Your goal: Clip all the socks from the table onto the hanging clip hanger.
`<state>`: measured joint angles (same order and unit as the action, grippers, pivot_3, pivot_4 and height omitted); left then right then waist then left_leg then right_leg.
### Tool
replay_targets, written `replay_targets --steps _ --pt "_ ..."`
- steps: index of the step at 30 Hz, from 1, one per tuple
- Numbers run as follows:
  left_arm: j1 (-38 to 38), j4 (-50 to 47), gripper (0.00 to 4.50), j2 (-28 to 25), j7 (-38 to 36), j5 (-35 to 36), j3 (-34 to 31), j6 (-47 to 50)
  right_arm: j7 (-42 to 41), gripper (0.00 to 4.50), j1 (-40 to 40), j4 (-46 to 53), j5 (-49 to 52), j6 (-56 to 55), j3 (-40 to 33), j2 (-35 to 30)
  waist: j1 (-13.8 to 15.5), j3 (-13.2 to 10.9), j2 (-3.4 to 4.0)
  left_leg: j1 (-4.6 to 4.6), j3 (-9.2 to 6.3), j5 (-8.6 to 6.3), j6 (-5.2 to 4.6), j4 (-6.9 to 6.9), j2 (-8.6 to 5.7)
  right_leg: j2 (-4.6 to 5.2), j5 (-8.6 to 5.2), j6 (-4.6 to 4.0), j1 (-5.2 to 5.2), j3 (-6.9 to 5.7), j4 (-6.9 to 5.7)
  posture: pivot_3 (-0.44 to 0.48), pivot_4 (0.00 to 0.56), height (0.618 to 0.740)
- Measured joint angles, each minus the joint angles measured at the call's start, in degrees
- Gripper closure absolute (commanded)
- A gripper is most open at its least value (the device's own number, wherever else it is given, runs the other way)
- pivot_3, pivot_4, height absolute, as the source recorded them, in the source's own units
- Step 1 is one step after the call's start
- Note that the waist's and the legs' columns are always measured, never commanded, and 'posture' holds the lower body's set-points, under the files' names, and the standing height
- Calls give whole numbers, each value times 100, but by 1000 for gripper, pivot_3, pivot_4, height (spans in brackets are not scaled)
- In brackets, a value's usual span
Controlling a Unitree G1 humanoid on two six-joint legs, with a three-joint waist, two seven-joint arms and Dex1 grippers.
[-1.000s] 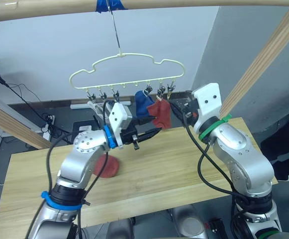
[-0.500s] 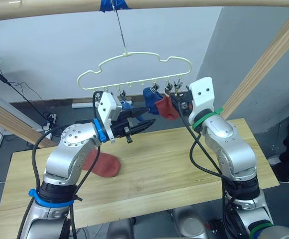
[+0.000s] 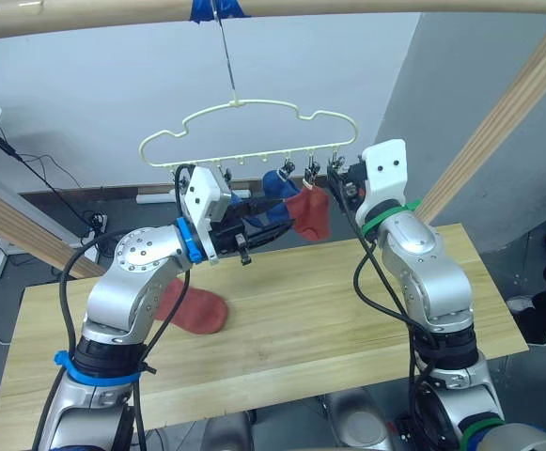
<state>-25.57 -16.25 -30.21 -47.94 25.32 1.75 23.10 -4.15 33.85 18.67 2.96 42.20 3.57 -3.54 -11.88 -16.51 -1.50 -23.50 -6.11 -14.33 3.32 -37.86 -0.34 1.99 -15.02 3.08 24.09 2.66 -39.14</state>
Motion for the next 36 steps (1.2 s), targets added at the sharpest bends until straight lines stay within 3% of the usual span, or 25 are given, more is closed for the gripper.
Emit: replay_targets --steps 9,36 --pt "-2 12 2371 0 -7 -41 4 -10 218 1387 112 43 283 555 -416 487 16 0 0 0 0 0 0 -1 0 2 3 2 0 0 0 -284 216 733" --pt "-11 86 2371 14 -27 -137 17 -122 592 1387 293 263 380 931 -638 1044 13 1 1 0 1 0 0 -3 0 2 5 1 1 1 -4 -291 220 733"
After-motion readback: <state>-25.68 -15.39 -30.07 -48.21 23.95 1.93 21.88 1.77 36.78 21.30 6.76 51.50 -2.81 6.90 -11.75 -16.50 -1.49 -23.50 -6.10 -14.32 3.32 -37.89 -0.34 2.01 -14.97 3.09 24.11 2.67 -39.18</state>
